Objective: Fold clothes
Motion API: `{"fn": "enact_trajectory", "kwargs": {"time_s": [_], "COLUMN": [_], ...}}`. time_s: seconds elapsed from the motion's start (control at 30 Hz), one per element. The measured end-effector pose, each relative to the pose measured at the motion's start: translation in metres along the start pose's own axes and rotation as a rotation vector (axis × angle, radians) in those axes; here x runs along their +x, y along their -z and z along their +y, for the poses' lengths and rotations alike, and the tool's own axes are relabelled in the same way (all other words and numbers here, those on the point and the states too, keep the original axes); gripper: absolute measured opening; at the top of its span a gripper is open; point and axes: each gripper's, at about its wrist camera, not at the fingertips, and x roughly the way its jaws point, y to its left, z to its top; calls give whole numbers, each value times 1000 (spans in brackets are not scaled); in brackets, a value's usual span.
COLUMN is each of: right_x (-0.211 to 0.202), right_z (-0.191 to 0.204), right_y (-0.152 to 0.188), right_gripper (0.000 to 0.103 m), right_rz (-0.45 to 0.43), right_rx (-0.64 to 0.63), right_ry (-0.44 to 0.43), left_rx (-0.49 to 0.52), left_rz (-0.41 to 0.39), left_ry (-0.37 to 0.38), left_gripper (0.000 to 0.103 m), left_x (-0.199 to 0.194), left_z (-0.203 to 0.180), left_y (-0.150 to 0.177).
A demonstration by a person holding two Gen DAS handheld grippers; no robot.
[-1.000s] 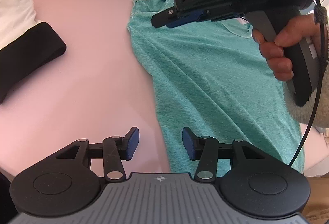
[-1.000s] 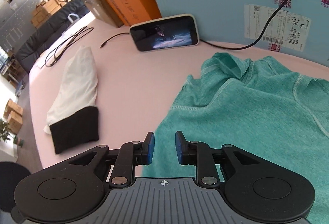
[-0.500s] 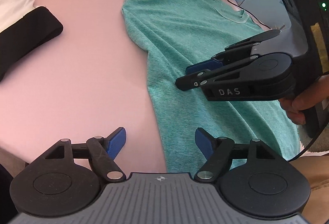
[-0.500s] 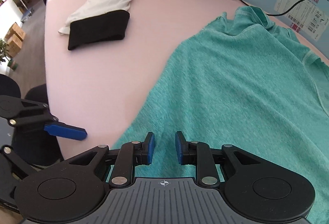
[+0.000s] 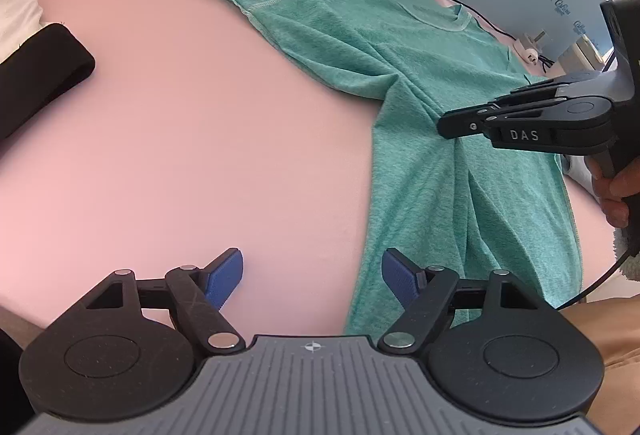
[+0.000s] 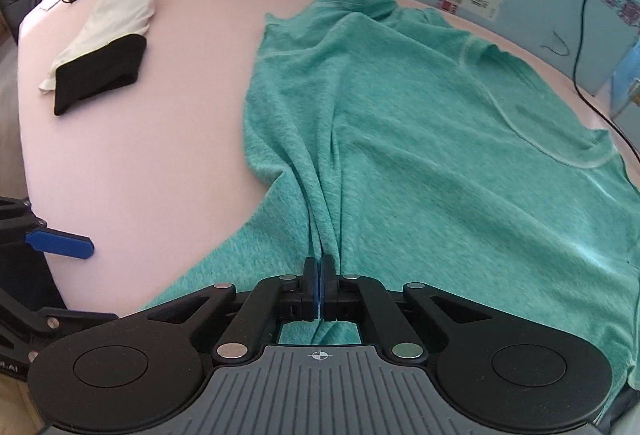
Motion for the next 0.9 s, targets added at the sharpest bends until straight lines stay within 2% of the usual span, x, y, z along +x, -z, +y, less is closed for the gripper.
{"fn": "enact_trajectory", "kwargs": {"time_s": [0.2,0.3,0.4,0.5,0.67,0.7,0.73,0.8,0.83,0.9], "right_x": [-10,-18,-26,-22,-4,0,4,14,20,30], "right_z": [-24,-22,-6,12,34,38,41,44,46,45], "right_y": [12,7,-4,-14,-24,-26,-29,-32,-34,-35], "right_gripper": [2,10,10,12,12,13,16,20,22,24], "right_rz": [23,-7,-51,-56,-65,-70,-70,-56,-46,-13], "right_rx": [93,118,67,3,-111,-138,-165,-203,-219,-233], "right_ry": [34,10,-31,-77,-25,-8,7,41,52,45], "left_rx": [39,53,71,99,119,115,110,83,67,39], "left_rz": [12,18,22,22,24,24,25,38,44,47], "left_ry": [27,61,127,180,227,226,225,229,228,221], "left_gripper": [76,76,76,75,69,60,45,26,19,12], "left_x": [3,5,10,17,24,24,24,24,24,23], "left_z": [-4,-6,-12,-22,-35,-35,-35,-31,-28,-24], "left_y": [-4,-4,-2,-1,1,1,1,3,4,6]}}
